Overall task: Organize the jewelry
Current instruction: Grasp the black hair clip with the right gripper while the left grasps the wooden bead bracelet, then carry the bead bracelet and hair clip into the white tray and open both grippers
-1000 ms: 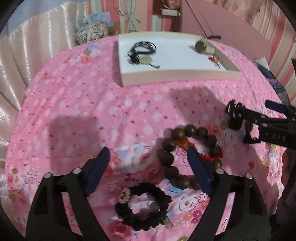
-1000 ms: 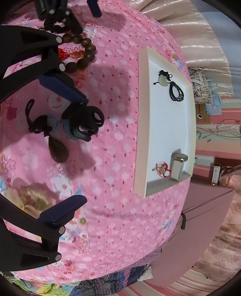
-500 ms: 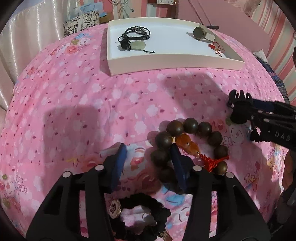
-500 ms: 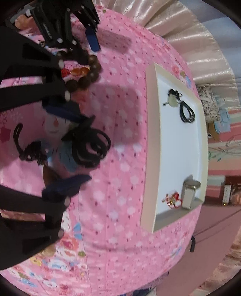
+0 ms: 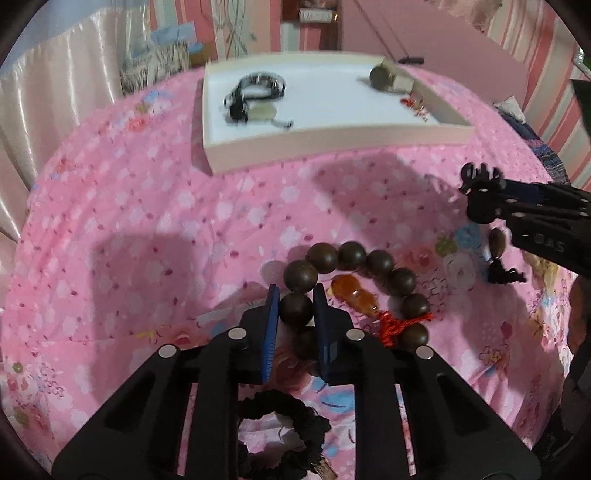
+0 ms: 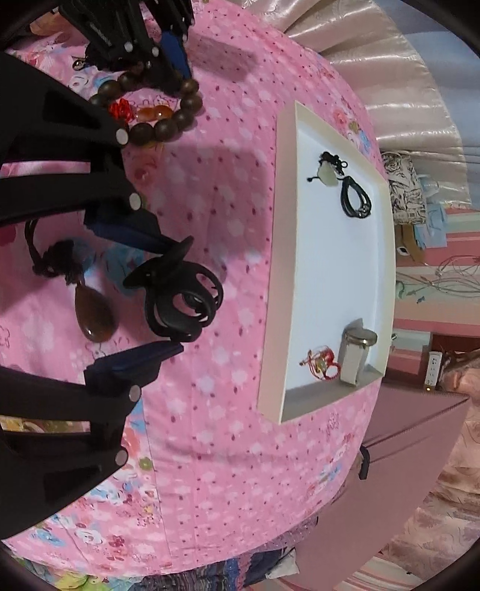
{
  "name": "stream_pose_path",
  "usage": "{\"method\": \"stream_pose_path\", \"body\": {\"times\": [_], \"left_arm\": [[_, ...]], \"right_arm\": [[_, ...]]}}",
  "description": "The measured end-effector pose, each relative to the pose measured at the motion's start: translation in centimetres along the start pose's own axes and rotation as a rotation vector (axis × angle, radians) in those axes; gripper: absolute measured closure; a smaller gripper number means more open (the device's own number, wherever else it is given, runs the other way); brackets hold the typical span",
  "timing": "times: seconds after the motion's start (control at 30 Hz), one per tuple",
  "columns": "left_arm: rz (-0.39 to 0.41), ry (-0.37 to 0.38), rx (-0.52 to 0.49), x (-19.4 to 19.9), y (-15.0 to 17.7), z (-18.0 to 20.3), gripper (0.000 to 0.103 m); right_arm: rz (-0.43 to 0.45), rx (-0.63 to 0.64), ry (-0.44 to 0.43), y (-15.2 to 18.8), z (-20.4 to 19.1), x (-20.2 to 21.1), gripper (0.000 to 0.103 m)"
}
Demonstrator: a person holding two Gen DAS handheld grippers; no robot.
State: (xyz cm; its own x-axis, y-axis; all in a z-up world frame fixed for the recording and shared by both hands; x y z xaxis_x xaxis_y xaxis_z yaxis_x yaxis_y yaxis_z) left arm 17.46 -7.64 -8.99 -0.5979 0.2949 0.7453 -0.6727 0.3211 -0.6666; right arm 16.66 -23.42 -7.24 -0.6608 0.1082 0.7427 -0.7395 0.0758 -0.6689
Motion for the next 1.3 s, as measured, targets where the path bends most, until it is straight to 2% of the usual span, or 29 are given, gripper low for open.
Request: {"method": "stream_pose_path", "body": {"times": [0.27, 0.63, 0.97, 1.13, 1.3], "left_arm": [[0.15, 0.003, -0.096, 4.4, -2.0, 2.0, 0.086], [0.208, 0.049, -0.104, 5.2, -6.6, 2.6, 0.086], [0.229, 0.093, -0.046, 3.4, -12.2, 1.6, 0.086], [0.231, 0.089, -0.041, 1.5, -15.4, 1.1, 0.086], [0.196, 0.086, 0.006, -1.8, -17.5, -0.6, 0.086]], "right_arm": [[0.019, -0.013, 0.002, -0.6, 0.7, 0.4, 0.054], [0.052, -0.05, 0.004, -3.0, 2.6, 0.7, 0.054], [0.093, -0.102, 0.014, -7.2, 5.6, 0.3, 0.054], [0.08, -0.114, 0.022, -9.4, 6.6, -1.5, 0.054], [0.053, -0.106, 0.029, -10.7, 6.7, -4.3, 0.054]]}}
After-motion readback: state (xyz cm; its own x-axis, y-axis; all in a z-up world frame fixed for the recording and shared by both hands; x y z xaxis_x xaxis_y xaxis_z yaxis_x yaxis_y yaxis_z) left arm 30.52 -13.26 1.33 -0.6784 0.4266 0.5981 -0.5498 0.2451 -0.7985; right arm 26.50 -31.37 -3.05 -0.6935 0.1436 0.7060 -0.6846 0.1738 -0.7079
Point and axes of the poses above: each gripper's, at about its wrist camera, not at the fingertips, and x roughly against the way its jaws point, z to its right, y to its underside, the point moved 2 cm from there along -x, roughly the way its jaws point, and after that the axes turned 10 degrees about z, right-handed, at the moved point
